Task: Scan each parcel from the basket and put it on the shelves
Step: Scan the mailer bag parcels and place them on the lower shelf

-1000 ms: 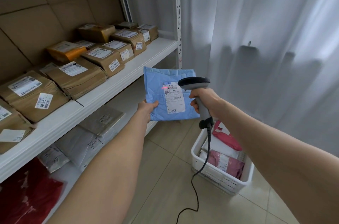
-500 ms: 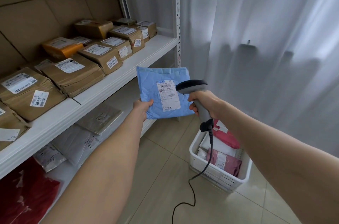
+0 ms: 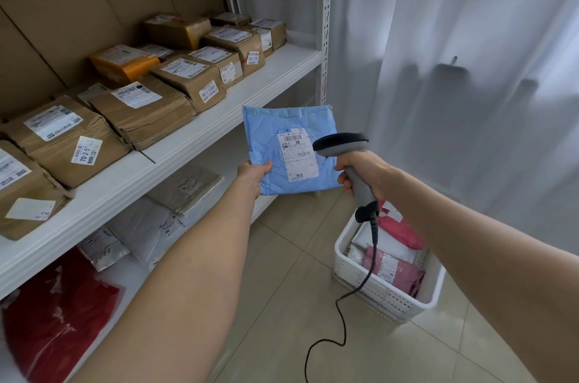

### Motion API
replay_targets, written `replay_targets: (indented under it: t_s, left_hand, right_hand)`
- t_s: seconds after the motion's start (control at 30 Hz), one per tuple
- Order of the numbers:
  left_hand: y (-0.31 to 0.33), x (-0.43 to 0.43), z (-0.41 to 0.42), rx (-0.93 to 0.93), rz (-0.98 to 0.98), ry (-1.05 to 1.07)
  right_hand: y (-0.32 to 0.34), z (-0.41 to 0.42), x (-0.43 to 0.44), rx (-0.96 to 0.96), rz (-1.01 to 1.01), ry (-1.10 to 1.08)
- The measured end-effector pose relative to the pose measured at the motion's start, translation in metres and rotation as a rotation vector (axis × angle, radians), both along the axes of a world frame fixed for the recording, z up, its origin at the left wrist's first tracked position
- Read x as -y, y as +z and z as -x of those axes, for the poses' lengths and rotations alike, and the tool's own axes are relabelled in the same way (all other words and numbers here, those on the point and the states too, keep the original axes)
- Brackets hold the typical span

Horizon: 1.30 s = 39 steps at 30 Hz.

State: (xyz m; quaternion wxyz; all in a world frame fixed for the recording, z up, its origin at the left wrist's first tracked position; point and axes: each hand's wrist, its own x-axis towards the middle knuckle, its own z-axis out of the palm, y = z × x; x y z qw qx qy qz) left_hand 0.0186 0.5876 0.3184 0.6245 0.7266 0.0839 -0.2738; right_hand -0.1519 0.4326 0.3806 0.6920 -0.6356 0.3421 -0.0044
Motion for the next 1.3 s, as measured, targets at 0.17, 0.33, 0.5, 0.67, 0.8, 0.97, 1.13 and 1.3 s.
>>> replay_targets:
  t_s: [0.17, 0.33, 0.5, 0.67, 0.8, 0.97, 1.13, 1.3]
  left_hand:
    - [-0.006, -0.007, 0.003, -0.058, 0.031, 0.009]
    - [-0.023, -0.021, 0.006, -0.115, 0.071, 0.047]
    - [-0.045, -0.038, 0.004, -0.146, 0.043, 0.136]
    - [-0.063, -0.051, 0.001, -0.182, 0.058, 0.241]
    - [-0.068, -0.060, -0.008, -0.207, 0.095, 0.226]
    - [-0.072, -0.075, -0.027, -0.207, 0.175, 0.207]
    - [-0.088, -0.072, -0.059, -0.198, 0.117, 0.246]
    - [-0.106, -0.031, -0.090, -0.260, 0.114, 0.212]
  right_hand:
    - [-0.013, -0.011, -0.002, 0.026, -0.031, -0.103]
    - [-0.038, -0.024, -0.007, -0.012, -0.086, -0.201]
    - [-0.063, -0.036, -0.018, -0.100, -0.048, -0.210]
    - [-0.077, -0.055, -0.041, -0.105, -0.230, -0.147]
    - [-0.085, -0.080, -0.063, -0.074, -0.286, -0.118]
    - [-0.098, -0.110, -0.078, -0.078, -0.280, -0.158]
    - [-0.119, -0.135, -0.067, -0.083, -0.365, -0.198]
    - [-0.141, -0.178, -0.034, -0.073, -0.391, -0.188]
